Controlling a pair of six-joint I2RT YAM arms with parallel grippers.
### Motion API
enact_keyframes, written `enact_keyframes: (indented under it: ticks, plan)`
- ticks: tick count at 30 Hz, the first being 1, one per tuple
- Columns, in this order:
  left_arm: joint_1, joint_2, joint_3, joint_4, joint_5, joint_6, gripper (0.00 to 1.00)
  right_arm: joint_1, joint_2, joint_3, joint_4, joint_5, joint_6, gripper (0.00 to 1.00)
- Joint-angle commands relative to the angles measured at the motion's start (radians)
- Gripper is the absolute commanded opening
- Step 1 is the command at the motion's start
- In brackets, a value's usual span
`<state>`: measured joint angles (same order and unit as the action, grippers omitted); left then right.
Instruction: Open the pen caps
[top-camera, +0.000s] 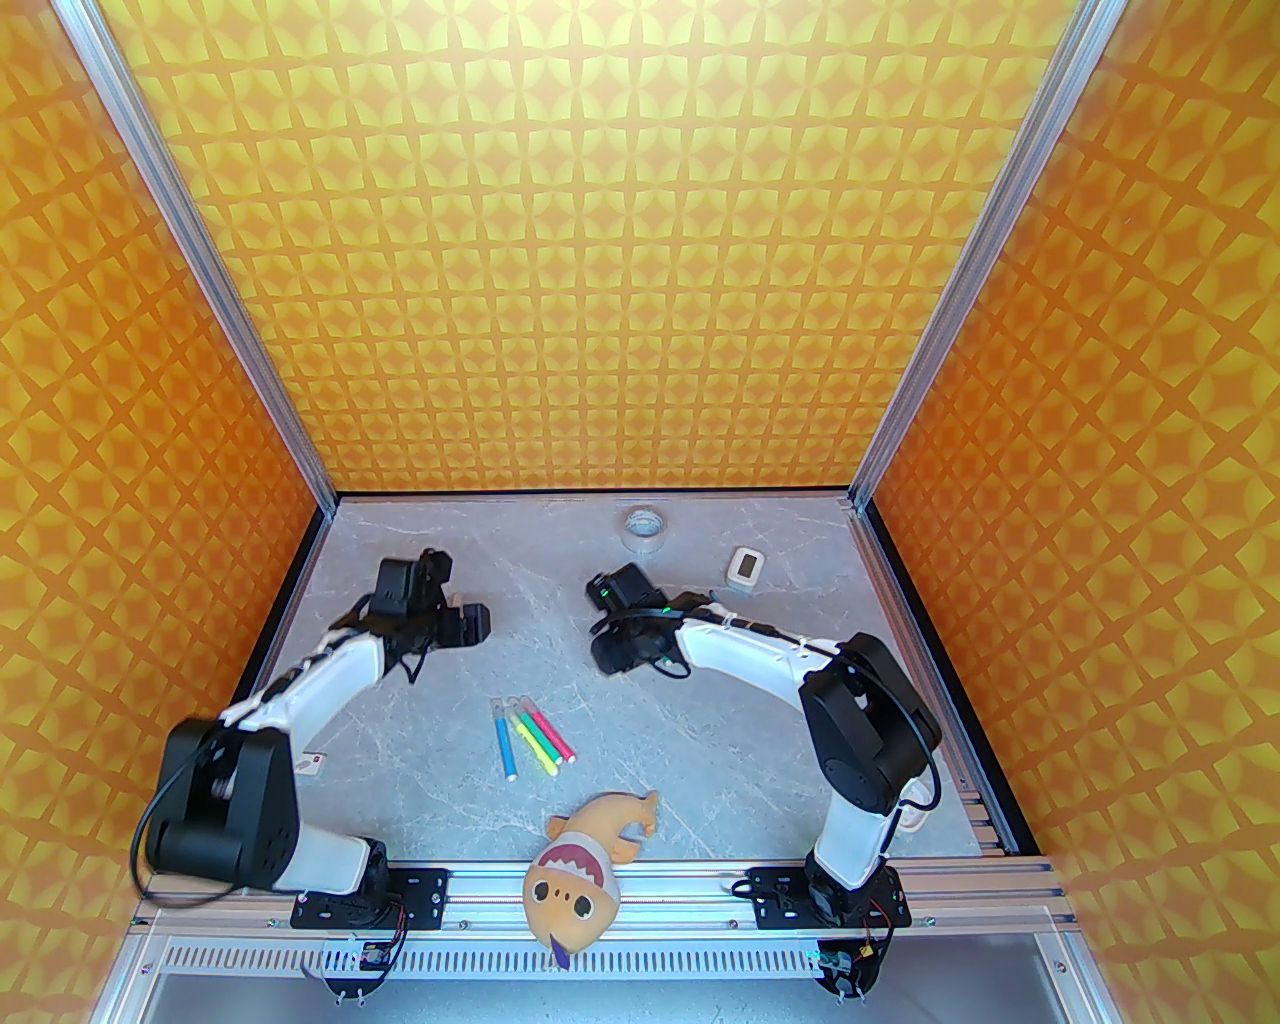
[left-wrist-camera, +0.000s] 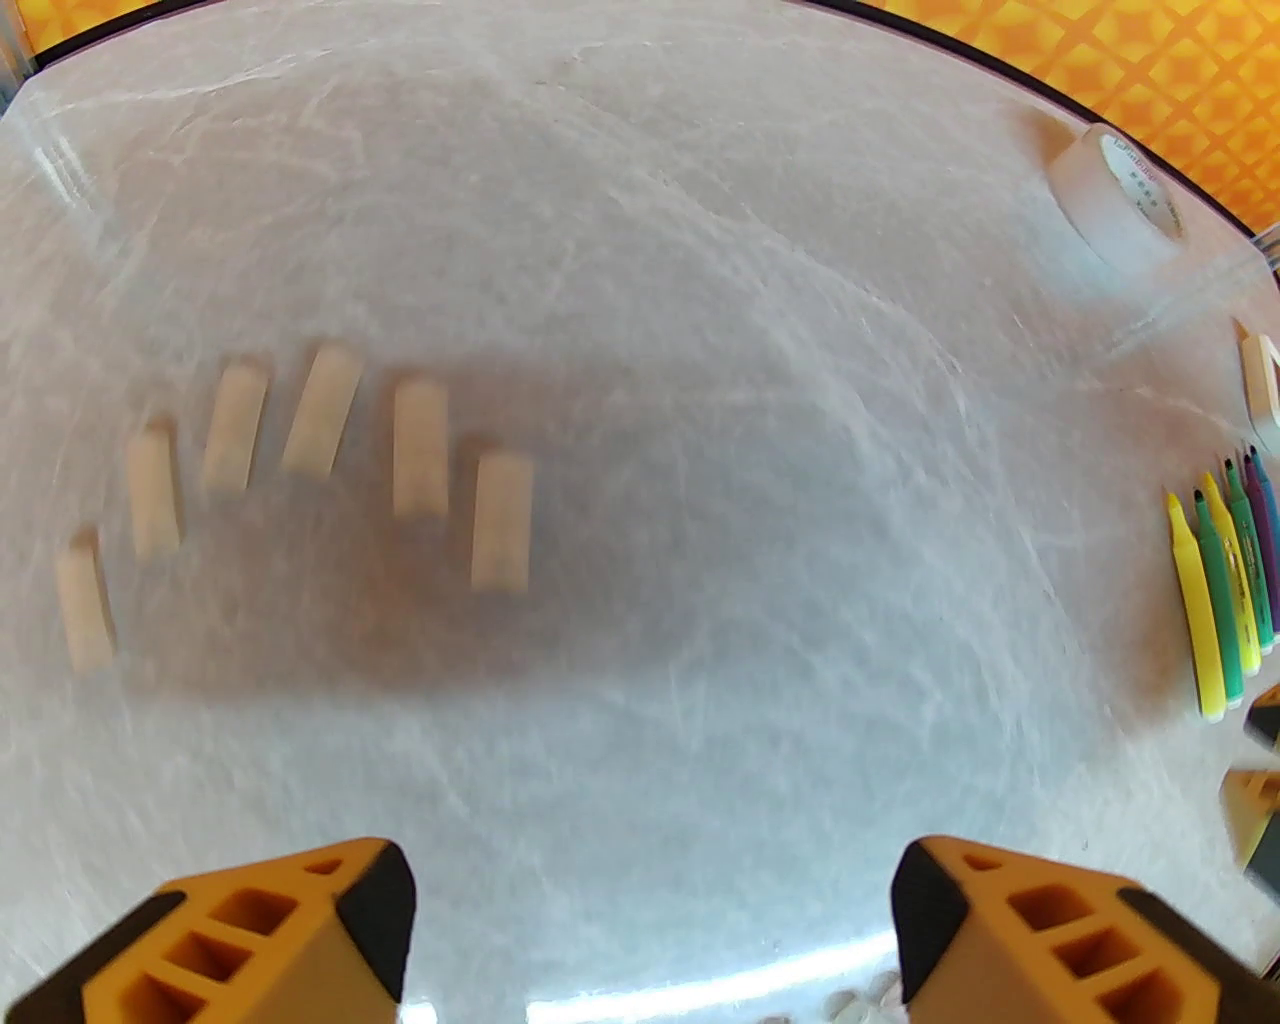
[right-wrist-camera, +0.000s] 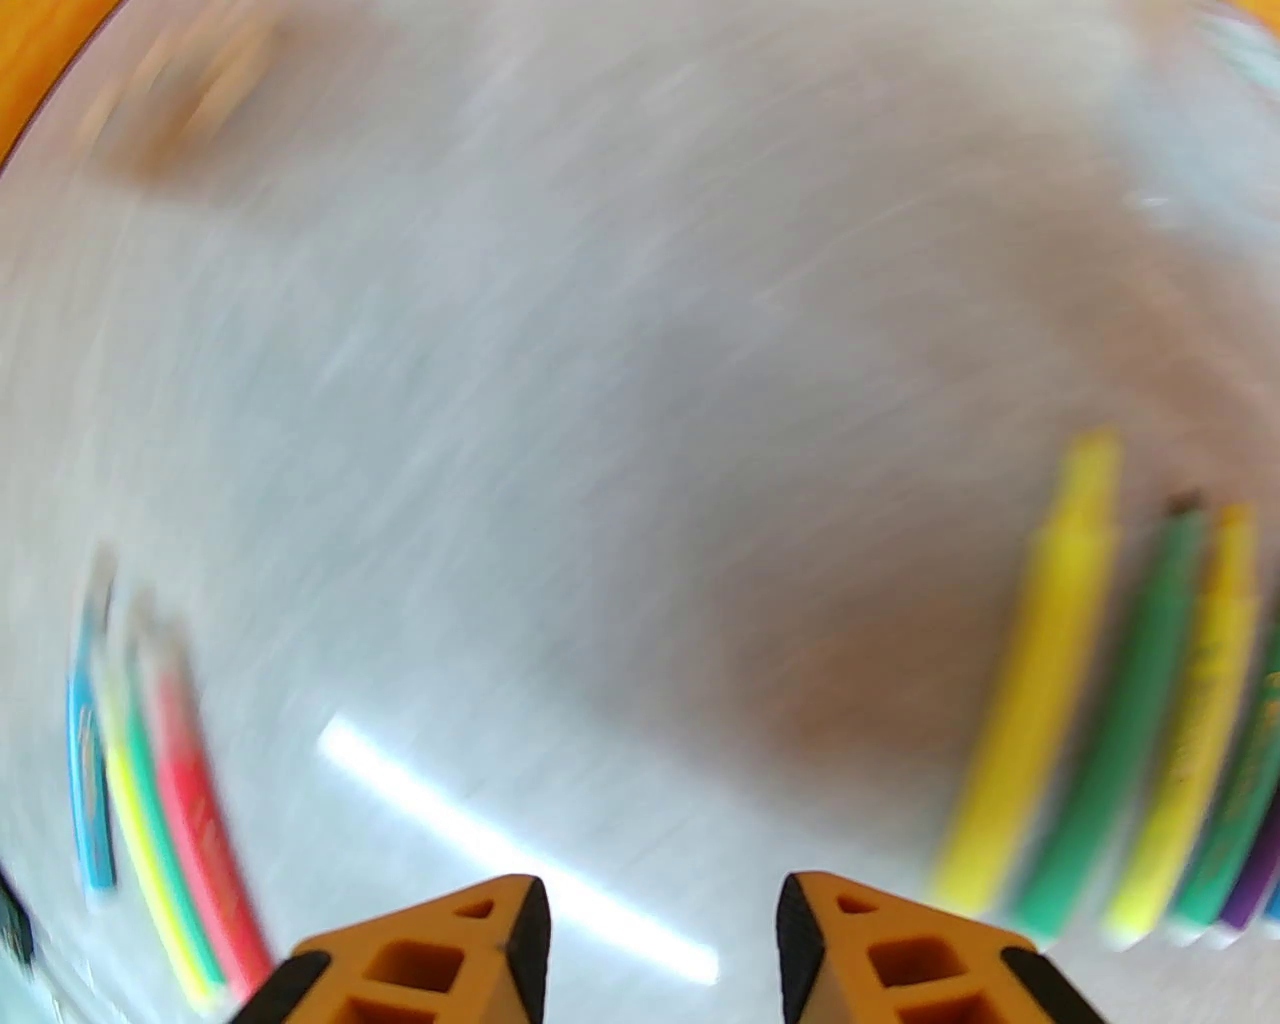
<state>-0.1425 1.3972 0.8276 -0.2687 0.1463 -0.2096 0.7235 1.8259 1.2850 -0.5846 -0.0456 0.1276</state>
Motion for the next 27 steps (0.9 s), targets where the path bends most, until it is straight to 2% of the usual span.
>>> enact_keyframes:
  ticks: [1, 9, 27]
  plan:
    - [0.009, -0.066, -0.058, 0.136, 0.015, -0.020, 0.86, 0.045, 0.038, 0.079, -0.123, -0.047, -0.055, 0.43]
    - [0.016, -0.163, -0.194, 0.277, -0.007, -0.030, 0.88, 0.133, 0.127, 0.186, -0.203, -0.080, -0.052, 0.44]
    - [0.033, -0.158, -0.223, 0.290, -0.010, -0.047, 0.89, 0.234, 0.228, 0.218, -0.198, -0.074, 0.042, 0.43]
